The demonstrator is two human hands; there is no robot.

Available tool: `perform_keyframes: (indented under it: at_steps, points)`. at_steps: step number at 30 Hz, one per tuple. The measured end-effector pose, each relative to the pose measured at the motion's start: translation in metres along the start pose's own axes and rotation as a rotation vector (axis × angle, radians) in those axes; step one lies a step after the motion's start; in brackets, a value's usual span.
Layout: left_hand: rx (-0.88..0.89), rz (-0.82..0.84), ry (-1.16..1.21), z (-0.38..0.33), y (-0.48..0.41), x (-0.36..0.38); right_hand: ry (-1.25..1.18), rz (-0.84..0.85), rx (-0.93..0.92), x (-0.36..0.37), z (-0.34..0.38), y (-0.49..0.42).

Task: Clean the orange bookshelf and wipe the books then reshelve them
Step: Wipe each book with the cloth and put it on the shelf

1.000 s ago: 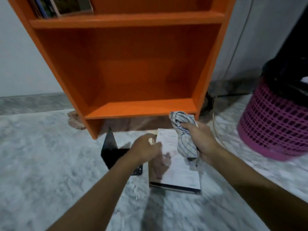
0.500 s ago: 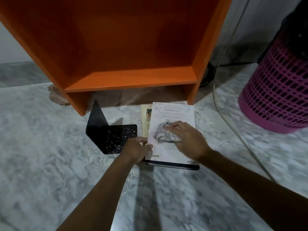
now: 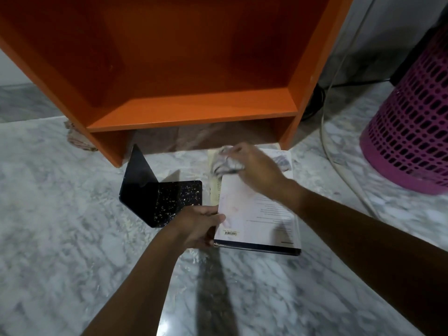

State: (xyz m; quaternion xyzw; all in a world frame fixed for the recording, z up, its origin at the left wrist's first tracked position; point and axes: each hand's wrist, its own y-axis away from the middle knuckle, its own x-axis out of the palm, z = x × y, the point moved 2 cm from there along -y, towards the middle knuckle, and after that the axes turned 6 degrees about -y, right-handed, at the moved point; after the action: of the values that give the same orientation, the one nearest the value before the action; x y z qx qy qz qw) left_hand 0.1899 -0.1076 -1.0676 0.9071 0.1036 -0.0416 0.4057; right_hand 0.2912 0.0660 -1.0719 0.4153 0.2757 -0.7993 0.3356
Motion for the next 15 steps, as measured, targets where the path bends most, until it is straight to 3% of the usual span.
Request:
perform_keyframes:
  at_steps: [3,5,8,12,15]
  points:
    - [-0.029,0.021,0.013,0.002,-0.002,-0.003,0.018,-0.226,0.352,-0.018,-0.044,-0.033]
    - [-0.044,0.035,0.003,0.004,-0.002,-0.004,0.015,-0.274,0.426,-0.029,-0.057,-0.037]
    - [-0.07,0.075,0.001,0.005,0.0,-0.007,-0.063,-0.292,0.289,-0.035,-0.025,-0.01]
    - [-0.118,0.106,0.01,0.008,-0.003,-0.009,-0.159,0.027,0.007,-0.005,0.043,0.078]
    - [-0.161,0.104,0.024,0.009,-0.006,-0.011,-0.093,0.063,-0.199,0.01,0.065,0.131]
